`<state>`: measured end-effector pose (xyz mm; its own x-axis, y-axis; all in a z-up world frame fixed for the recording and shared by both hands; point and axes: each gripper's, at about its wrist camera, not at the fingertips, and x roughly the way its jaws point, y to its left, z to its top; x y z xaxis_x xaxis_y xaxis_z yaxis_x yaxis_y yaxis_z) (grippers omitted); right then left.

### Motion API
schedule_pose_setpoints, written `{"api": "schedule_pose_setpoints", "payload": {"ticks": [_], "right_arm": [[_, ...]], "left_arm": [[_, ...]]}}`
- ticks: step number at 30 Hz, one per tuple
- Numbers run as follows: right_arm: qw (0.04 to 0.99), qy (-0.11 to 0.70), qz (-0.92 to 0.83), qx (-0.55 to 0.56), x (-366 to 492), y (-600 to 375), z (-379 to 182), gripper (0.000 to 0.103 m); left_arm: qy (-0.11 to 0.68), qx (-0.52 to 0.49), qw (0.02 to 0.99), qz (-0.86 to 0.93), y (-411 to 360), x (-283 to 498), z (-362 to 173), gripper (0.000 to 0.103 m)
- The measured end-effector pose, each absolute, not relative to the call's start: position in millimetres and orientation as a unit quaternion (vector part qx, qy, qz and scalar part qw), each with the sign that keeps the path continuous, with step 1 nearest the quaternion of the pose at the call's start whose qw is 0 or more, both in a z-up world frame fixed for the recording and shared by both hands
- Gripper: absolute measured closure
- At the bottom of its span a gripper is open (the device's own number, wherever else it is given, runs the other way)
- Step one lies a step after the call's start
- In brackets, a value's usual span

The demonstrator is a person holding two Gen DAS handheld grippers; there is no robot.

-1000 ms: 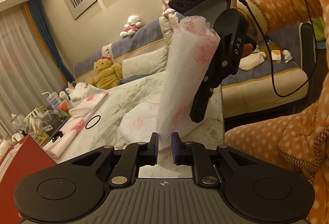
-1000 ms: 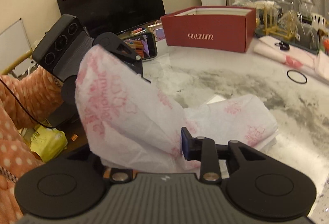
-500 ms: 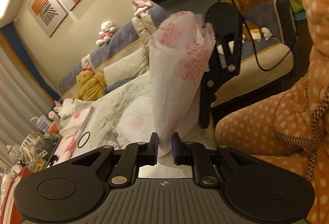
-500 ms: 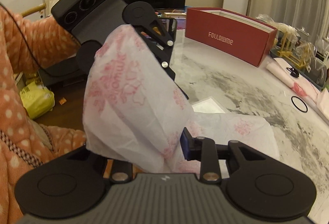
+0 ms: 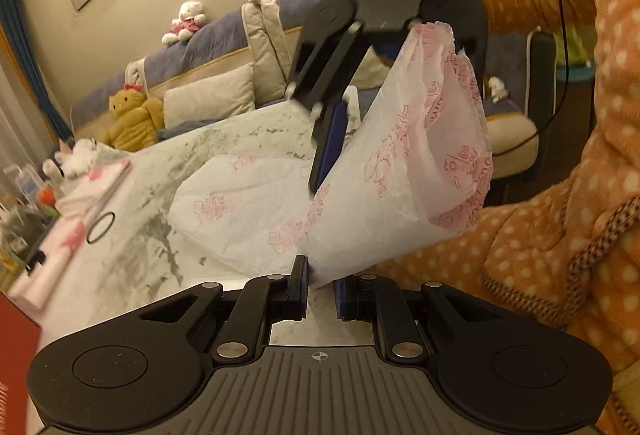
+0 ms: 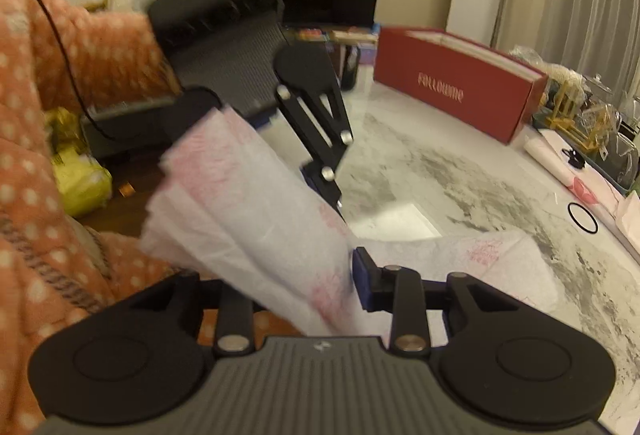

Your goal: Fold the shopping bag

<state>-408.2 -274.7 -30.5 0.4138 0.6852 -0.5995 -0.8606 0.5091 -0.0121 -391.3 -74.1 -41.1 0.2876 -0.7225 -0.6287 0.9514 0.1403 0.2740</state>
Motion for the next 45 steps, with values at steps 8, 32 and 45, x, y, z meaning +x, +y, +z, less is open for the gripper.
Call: {"api": "schedule_pose_setpoints", "payload": {"ticks": [8, 32, 45], "right_arm": [[0.847, 0.169, 0.487, 0.127, -405.1, -381.3, 2.5, 0.061], [0.853, 0.337, 0.387, 0.098, -346.2, -279.2, -86.0, 0.103], [0.882, 0.312, 0.349, 0.045, -360.7, -268.9, -64.2, 0.095]], "left_arm": [[0.179, 0.320, 0.722, -0.587, -70.0, -389.4, -43.5, 0.089], [0.278, 0.173, 0.815, -0.479, -27.3, -399.6, -47.8, 0.089], [0.262, 0.050, 0.798, -0.541, -20.0, -425.4, -61.7, 0.089]]}}
